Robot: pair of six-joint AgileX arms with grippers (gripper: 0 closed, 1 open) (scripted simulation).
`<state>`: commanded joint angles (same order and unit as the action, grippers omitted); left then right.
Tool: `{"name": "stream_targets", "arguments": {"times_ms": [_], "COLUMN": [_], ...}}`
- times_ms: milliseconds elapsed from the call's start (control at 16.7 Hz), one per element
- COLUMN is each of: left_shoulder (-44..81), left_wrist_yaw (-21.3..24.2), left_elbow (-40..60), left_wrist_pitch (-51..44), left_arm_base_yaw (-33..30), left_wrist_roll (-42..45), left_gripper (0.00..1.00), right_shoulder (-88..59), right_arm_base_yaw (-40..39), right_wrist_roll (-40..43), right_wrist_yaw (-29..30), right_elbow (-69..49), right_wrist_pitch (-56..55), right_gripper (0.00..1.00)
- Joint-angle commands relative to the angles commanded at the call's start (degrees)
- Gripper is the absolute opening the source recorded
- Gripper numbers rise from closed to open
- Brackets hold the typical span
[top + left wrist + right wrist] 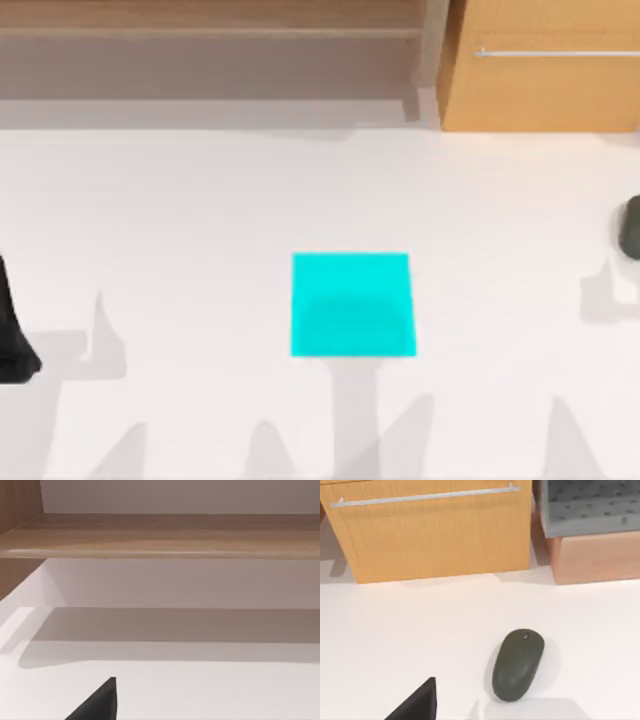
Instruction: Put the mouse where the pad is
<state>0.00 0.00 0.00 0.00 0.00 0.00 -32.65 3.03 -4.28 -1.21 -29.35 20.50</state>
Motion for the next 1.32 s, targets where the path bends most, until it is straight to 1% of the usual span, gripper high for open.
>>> {"name": "stream_targets", "arguments": {"times_ms": [420,660,1020,1320], "left_shoulder": [0.0,0.0,0.0,0.0], "left_wrist_yaw": [0.0,0.0,0.0,0.0], "left_elbow": [0.0,0.0,0.0,0.0], "left_wrist_pitch": [0.0,0.0,0.0,0.0], "left_arm_base_yaw": [0.0,0.0,0.0,0.0], "left_wrist_roll": [0.0,0.0,0.0,0.0], "left_gripper": [1.0,1.0,1.0,1.0], "right_shoulder": [-46.69,-66.67,-87.03,-93.93], "right_arm_base_yaw": [1.53,1.39,0.12,-0.87], "right_wrist_roll": [-6.91,-11.3,-17.24,-20.22], "right_wrist_yaw": [-0.59,-0.44,0.48,1.2], "right_elbow": [-34.4,-51.16,-71.45,-80.26], "right_wrist_pitch": [24.6,36.62,48.18,52.1], "right_gripper": [1.0,1.0,1.0,1.0]}}
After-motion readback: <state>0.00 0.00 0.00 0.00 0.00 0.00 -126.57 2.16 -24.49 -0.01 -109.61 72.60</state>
